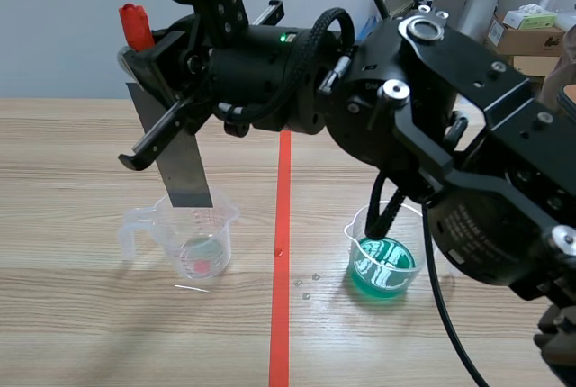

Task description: Do the redox reaction experiment

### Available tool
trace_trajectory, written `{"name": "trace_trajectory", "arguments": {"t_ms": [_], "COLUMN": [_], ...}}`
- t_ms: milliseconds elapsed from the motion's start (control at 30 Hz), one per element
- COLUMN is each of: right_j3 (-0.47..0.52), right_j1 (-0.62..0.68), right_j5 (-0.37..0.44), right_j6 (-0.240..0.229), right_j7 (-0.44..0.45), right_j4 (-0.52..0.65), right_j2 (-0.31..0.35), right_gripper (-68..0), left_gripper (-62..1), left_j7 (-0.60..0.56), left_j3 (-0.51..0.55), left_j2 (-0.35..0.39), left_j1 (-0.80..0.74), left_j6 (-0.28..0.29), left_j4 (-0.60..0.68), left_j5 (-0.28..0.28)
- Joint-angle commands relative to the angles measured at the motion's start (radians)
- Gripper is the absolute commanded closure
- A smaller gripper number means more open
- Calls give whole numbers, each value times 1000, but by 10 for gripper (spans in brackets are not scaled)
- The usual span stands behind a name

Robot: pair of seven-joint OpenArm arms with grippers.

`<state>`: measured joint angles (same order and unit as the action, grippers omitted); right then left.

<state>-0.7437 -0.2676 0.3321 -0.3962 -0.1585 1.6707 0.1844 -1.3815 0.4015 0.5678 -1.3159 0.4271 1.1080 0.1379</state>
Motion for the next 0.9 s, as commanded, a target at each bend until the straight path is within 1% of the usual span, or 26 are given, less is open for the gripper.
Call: {"name": "trace_trajectory", "arguments": {"t_ms": [0,233,867], "right_j3": [-3,-4,-4], "right_j1": [-18,-18,-18], "right_j5": [7,-15,-15], "right_j6": [10,10,10], "right_j7": [22,23,22], "right_j4": [10,10,10], "right_j2": [-11,-13,-13], "right_gripper": [-20,-20,-20], "left_gripper": [-623,-623,-623], "left_j7": [-16,-17,-17], "left_j3": [-2,-3,-3], "left_j2": [-2,-2,-2], "left_j1": [-1,-1,-1], "left_j6": [5,5,5], "left_j4": [11,11,11], "left_j5": [7,7,7]}}
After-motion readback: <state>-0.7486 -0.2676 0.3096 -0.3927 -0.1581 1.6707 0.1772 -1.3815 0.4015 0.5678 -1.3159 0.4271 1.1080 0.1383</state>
